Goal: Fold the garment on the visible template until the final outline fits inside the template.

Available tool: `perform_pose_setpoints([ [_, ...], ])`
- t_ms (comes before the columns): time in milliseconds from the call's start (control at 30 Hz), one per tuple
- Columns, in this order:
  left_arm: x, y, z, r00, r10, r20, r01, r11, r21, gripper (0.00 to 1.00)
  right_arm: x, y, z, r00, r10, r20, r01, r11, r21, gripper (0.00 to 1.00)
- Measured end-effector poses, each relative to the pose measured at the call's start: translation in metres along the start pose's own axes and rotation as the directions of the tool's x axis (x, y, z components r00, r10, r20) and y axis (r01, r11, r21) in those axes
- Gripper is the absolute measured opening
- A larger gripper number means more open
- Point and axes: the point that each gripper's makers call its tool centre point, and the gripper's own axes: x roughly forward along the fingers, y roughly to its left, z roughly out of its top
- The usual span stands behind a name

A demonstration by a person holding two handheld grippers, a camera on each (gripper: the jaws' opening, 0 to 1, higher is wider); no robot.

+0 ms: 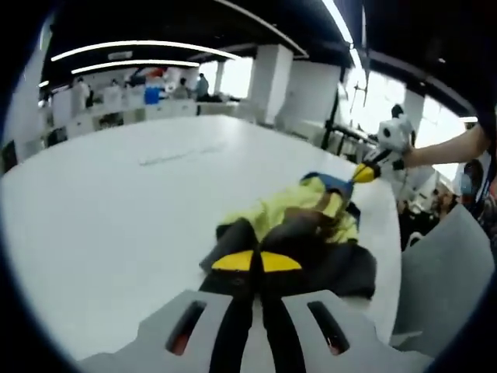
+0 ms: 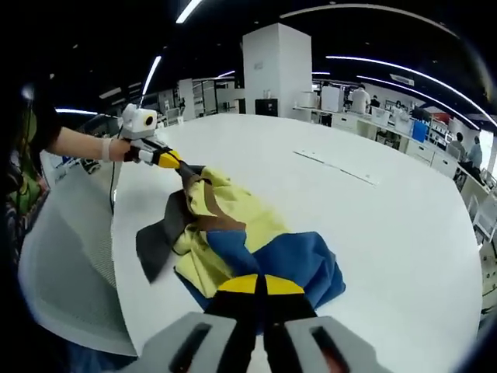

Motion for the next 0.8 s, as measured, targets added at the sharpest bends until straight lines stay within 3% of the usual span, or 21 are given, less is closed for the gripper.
perform_pose_setpoints([
  [300, -0.009, 0.007, 0.03, 0.997, 0.022, 0.074, -0.02, 0.999, -0.03, 0.0, -0.011, -0.01, 0.032, 0.996, -0.039, 0.079, 0.039, 0.999, -0.001, 0.0],
  [433, -0.013, 0.011, 0.046, 0.994, 0.033, 0.103, -0.031, 0.999, -0.027, 0.0, -0.018, -0.013, 0.056, 0.99, -0.052, 0.133, 0.053, 0.999, -0.004, 0.0],
  [800, -0.034, 0.016, 0.111, 0.974, 0.045, 0.221, -0.039, 0.999, -0.03, 0.0, -0.051, -0.016, 0.13, 0.958, -0.085, 0.273, 0.108, 0.992, -0.07, 0.0],
])
